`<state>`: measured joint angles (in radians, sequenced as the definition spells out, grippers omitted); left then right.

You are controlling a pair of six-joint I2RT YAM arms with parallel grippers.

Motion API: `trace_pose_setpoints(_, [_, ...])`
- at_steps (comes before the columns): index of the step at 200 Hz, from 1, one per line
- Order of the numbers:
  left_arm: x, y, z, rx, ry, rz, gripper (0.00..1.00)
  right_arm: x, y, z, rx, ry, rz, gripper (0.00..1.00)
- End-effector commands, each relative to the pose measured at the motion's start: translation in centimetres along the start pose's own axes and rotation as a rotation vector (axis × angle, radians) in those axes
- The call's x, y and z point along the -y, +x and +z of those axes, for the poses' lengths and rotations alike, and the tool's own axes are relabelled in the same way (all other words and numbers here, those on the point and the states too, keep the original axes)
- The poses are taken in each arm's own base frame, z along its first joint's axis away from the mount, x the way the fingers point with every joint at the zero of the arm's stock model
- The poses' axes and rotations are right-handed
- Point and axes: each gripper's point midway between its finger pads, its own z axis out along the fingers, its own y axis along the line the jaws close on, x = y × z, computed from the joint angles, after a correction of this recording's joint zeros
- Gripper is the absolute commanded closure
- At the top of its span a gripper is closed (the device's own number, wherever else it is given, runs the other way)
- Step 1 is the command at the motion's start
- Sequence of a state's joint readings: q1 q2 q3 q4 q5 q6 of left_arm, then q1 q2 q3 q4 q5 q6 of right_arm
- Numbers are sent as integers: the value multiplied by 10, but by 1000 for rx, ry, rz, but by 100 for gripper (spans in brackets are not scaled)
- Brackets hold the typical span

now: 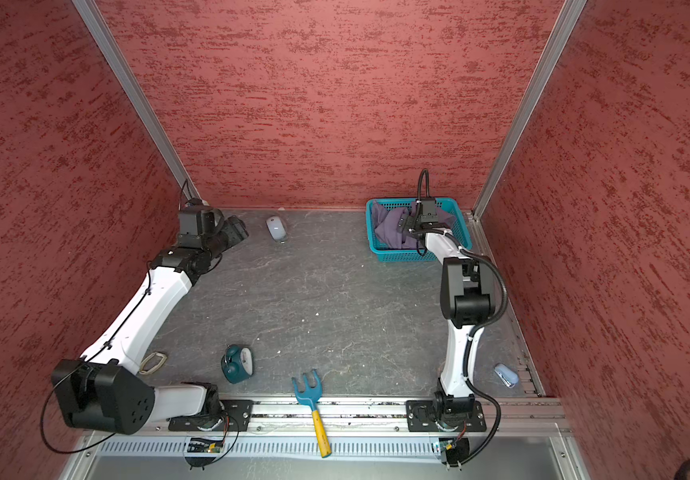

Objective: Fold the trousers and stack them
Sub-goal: 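Reach the right gripper into the teal basket and grasp the purple trousers, then lift the trousers out of the basket with the right gripper and drop them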

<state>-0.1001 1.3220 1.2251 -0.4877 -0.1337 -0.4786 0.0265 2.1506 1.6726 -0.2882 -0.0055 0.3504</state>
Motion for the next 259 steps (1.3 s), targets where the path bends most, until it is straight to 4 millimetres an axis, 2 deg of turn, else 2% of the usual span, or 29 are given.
trace_pose_setpoints(1, [-3,13,-7,-64,3,35,13,-5,2,24,-53,-59,62,7])
trace_pose_setpoints(12, [-7,15,-8,-74,-7,35,13,-8,-2,36,-52,-81,73,12])
trace_pose_setpoints(20, [-9,15,-9,-77,-13,32,13,-12,-9,40,-47,-104,76,21])
trace_pose_setpoints(24, [-11,15,-9,-78,-16,29,13,-15,-13,41,-42,-119,77,30])
trace_pose_setpoints(28, [-11,14,-10,-76,-14,28,13,-18,-19,40,-33,-132,76,47])
trace_pose_setpoints(30, [-11,14,-10,-78,-15,26,13,-20,-22,40,-29,-136,77,60])
trace_pose_setpoints(33, [-11,13,-11,-77,-12,26,13,-21,-27,39,-21,-139,78,73])
trace_pose_setpoints(39, [-11,11,-12,-73,-11,23,13,-26,-40,32,1,-148,71,87])
trace_pose_setpoints(51, [-11,7,-15,-63,-7,23,12,-39,-72,9,60,-171,36,100])
trace_pose_setpoints(61, [-10,3,-17,-51,6,19,11,-52,-103,-19,126,-191,4,100])
trace_pose_setpoints(69, [-9,1,-19,-44,15,16,11,-63,-130,-47,187,-205,-18,100])
trace_pose_setpoints(70, [-9,1,-19,-43,16,15,11,-66,-138,-56,205,-210,-23,100])
trace_pose_setpoints(73, [-10,0,-19,-41,17,11,11,-68,-143,-62,218,-213,-27,100])
trace_pose_setpoints(80, [-9,-1,-19,-39,25,1,10,-80,-165,-91,276,-229,-47,100])
trace_pose_setpoints(93, [-6,-3,-20,-37,43,-17,10,-107,-201,-155,401,-272,-89,100])
trace_pose_setpoints(105, [-4,-6,-19,-35,58,-33,11,-134,-223,-216,516,-316,-135,100])
trace_pose_setpoints(116, [-2,-9,-19,-35,72,-47,10,-159,-234,-272,616,-362,-173,100])
trace_pose_setpoints(132, [2,-13,-18,-30,88,-65,10,-199,-233,-348,739,-435,-234,100])
trace_pose_setpoints(153, [8,-18,-17,-23,115,-84,10,-259,-207,-440,873,-567,-341,100])
trace_pose_setpoints(166, [12,-20,-16,-18,133,-87,10,-294,-182,-487,916,-700,-407,100])
trace_pose_setpoints(179, [15,-23,-15,-21,141,-92,10,-326,-151,-517,911,-831,-472,100])
trace_pose_setpoints(189, [17,-25,-16,-20,145,-96,10,-345,-128,-523,868,-908,-500,100])
trace_pose_setpoints(204, [18,-28,-18,-14,143,-93,9,-368,-94,-506,749,-971,-540,100])
trace_pose_setpoints(216, [15,-29,-20,-6,131,-88,9,-380,-65,-474,618,-972,-558,99])
trace_pose_setpoints(226, [11,-28,-20,-3,115,-88,8,-387,-37,-440,495,-961,-570,93])
trace_pose_setpoints(237, [6,-28,-21,-4,104,-91,8,-387,-5,-398,360,-928,-580,81])
trace_pose_setpoints(259, [0,-26,-20,-5,89,-87,7,-368,56,-318,139,-818,-560,45])
